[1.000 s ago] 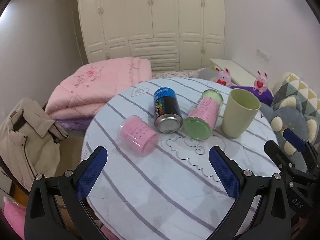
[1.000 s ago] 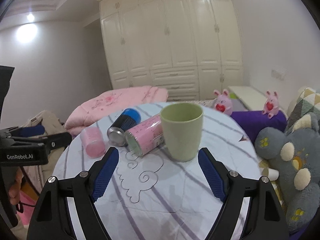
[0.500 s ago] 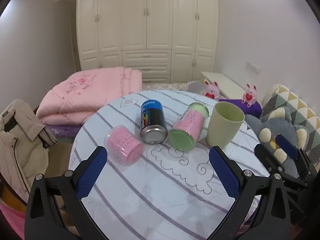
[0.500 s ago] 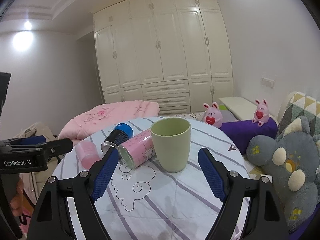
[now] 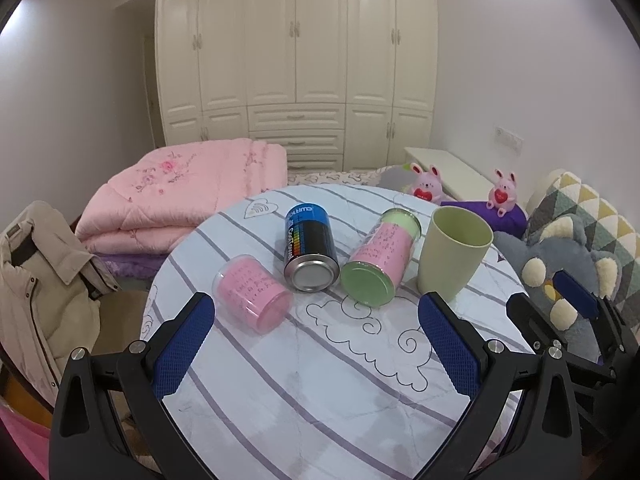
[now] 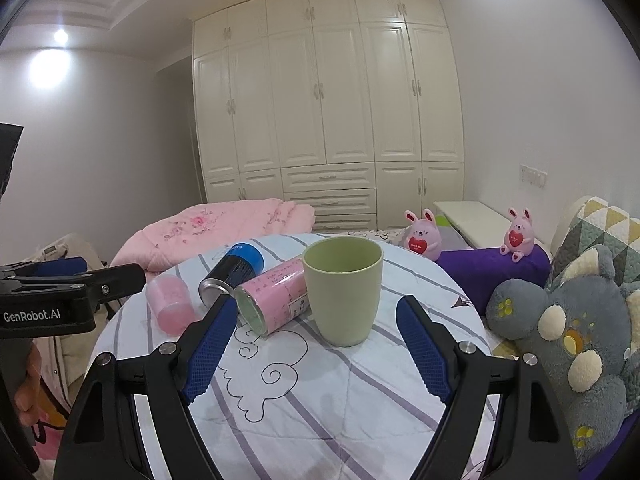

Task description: Flip cup upright

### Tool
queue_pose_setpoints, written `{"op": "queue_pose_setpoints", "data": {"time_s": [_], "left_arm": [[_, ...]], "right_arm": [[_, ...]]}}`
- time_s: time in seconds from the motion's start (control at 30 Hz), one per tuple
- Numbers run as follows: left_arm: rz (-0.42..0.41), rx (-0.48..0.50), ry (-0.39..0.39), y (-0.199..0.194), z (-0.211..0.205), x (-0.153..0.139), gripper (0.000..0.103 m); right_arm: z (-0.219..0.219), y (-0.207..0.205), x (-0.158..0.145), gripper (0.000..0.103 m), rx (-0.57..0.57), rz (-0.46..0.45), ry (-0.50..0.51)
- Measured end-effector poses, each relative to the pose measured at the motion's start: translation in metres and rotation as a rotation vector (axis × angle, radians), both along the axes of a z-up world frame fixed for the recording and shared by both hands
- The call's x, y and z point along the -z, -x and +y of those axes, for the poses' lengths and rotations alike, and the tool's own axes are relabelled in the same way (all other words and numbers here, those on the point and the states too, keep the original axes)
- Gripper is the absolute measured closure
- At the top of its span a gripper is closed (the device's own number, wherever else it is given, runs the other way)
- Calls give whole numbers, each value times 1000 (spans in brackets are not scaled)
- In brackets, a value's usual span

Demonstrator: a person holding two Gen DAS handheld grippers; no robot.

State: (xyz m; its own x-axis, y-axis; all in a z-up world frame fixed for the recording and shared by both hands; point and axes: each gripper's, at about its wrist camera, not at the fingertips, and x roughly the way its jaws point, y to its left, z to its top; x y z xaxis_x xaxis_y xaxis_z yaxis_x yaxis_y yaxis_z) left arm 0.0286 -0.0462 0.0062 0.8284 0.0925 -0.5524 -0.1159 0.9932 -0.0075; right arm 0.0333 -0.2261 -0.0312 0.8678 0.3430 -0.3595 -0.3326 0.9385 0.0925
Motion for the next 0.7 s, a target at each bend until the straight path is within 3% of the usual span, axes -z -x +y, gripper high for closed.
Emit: {"op": "queue_pose_setpoints", "data": {"time_s": [0.7], "left_arm": [[38,14,-10,-5,-4,9,0]], "right_arm": [[6,-2,1,20,-3,8,27]]}}
